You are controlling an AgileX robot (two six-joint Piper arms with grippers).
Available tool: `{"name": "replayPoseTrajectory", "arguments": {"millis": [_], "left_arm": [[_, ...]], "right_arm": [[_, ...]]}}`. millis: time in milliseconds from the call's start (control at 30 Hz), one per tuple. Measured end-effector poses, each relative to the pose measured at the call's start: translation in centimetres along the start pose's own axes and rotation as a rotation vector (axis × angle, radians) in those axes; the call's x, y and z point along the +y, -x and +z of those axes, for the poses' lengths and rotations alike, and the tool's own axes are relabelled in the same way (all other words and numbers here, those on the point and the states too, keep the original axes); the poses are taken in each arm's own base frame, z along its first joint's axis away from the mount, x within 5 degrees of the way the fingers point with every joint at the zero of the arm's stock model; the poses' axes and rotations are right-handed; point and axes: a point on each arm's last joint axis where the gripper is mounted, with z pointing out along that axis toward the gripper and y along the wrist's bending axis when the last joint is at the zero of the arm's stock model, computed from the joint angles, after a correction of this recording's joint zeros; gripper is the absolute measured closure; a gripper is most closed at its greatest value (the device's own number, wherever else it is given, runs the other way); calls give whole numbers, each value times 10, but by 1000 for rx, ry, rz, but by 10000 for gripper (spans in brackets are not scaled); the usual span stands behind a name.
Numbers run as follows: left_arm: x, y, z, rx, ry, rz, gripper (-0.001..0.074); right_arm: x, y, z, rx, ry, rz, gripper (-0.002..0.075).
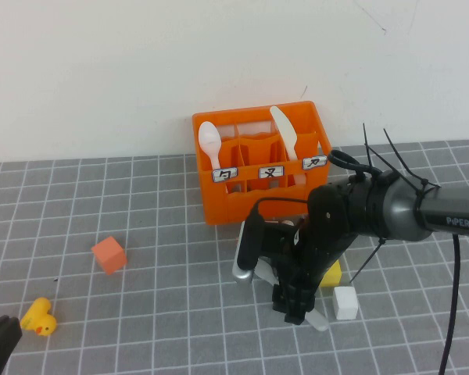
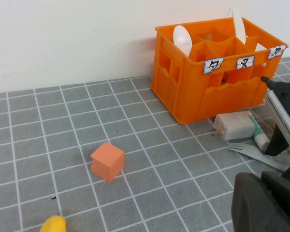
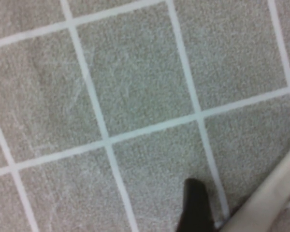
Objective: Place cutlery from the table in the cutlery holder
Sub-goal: Pick up the fork
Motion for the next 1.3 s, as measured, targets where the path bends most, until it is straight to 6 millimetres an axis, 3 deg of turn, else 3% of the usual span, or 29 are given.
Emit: {"name": "replayPoseTrajectory", "arguments": {"millis": [433,1300], "left_arm": [[0,0,0,1,-4,-10,735],[-1,0,0,3,-10,-28,735]], "right_arm": [[-4,-8,-1,43,-7,333,278],[-4,-14,3,104,29,344,288]]}}
